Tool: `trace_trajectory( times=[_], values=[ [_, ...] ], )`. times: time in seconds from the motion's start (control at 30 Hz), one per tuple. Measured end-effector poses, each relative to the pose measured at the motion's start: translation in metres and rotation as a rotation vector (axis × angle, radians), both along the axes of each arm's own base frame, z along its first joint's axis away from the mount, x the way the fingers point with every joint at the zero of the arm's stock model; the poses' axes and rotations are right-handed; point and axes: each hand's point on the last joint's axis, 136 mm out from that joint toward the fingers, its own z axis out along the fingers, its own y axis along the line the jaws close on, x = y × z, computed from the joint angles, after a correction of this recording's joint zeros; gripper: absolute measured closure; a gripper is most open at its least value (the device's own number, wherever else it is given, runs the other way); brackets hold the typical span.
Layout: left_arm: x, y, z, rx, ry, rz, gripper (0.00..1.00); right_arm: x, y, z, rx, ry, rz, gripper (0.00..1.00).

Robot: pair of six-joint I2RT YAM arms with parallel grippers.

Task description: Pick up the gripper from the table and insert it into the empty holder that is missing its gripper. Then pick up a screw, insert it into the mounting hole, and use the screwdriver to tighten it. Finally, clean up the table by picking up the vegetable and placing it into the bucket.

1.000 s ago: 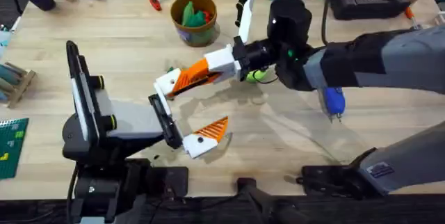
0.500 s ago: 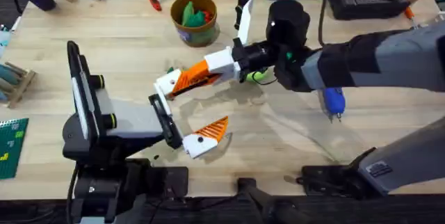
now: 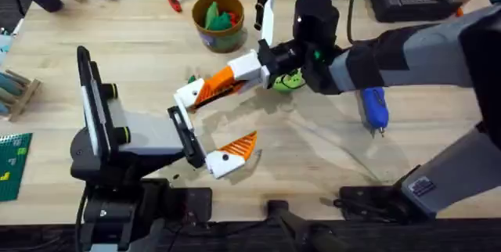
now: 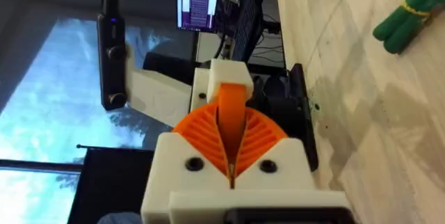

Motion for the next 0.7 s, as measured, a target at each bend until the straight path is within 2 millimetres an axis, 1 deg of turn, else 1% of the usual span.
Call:
trace_trajectory(
  times=[0.7],
  values=[
    [-0.0002,-0.0001,0.0,0.001,-0.002,-0.002,0.015,-0.0009,0.0008,0.0,0.002,0.002,0.017,0.993]
  ],
)
